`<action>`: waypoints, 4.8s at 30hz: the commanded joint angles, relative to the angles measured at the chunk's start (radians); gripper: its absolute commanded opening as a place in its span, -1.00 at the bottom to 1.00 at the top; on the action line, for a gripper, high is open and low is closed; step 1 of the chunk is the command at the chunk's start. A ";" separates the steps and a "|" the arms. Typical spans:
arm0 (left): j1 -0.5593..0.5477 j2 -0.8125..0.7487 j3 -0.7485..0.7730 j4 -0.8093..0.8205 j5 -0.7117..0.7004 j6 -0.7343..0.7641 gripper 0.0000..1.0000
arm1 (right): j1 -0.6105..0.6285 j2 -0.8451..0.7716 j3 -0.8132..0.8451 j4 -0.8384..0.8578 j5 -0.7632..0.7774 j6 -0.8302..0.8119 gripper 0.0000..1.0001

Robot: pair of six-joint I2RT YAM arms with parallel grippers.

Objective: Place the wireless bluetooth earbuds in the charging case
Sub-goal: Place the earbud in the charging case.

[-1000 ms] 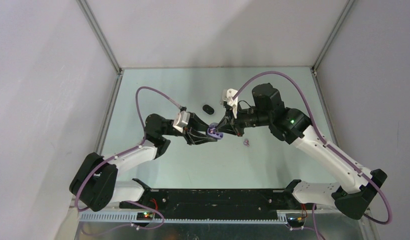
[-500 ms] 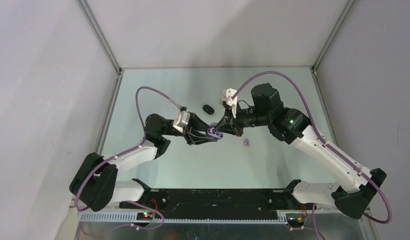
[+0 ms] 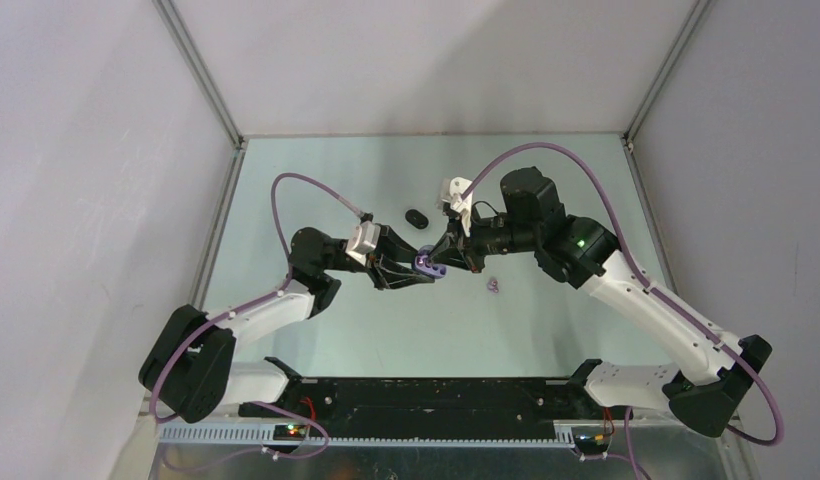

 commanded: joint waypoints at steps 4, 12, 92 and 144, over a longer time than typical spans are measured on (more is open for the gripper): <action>-0.009 -0.015 0.003 0.036 0.002 0.015 -0.93 | 0.010 0.018 -0.004 0.019 0.010 -0.015 -0.88; -0.009 -0.016 0.002 0.032 0.003 0.018 -0.93 | 0.024 0.028 -0.004 0.005 0.003 -0.035 -0.88; -0.009 -0.015 0.015 0.007 0.002 0.017 -0.94 | -0.006 -0.045 0.011 -0.031 -0.066 -0.063 -0.38; -0.010 -0.012 0.021 -0.014 0.003 0.025 -0.93 | 0.016 -0.054 0.011 0.021 0.149 -0.052 -0.47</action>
